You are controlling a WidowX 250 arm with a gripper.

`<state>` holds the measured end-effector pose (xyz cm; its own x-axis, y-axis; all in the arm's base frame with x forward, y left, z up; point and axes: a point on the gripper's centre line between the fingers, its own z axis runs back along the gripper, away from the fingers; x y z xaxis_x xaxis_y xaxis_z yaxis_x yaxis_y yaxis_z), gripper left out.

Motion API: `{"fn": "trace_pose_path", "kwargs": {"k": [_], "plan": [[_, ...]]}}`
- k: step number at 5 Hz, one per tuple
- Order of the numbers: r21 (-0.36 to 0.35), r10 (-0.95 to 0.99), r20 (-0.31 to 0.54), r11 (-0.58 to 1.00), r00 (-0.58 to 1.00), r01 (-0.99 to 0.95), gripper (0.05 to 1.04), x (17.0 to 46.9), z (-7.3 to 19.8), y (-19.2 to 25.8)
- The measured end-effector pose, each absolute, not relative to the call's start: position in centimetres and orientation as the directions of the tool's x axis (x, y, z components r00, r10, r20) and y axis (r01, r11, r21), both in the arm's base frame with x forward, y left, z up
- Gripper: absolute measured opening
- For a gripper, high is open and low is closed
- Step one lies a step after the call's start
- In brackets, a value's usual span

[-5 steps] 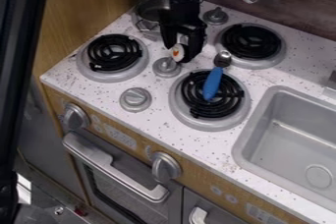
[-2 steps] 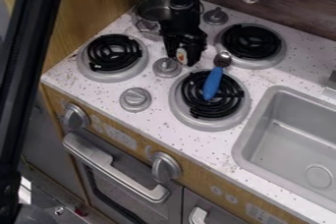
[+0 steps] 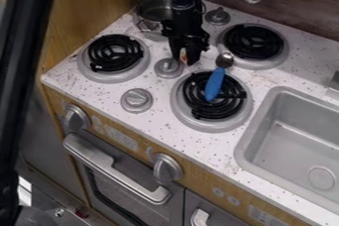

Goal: Put the thing on the lower left burner

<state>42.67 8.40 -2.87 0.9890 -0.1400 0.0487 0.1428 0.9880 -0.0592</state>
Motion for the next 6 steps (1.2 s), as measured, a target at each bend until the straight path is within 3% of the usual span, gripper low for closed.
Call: {"fn": "trace_pose_path", "kwargs": {"k": [1,2,4,5,6], "plan": [[-0.031,-0.109,0.138,0.993,0.984,0.114,0.449,41.6,1.6,9.2],[-0.027,-0.026,0.168,0.999,0.985,0.031,0.448,39.4,3.4,12.2],[-0.031,0.103,0.127,0.995,0.987,-0.099,0.446,37.0,2.7,17.5],[-0.030,0.141,0.075,0.990,0.987,-0.139,0.496,36.2,0.9,19.6],[-0.033,0.162,0.042,0.986,0.986,-0.161,0.811,35.8,-0.2,20.3]]}}
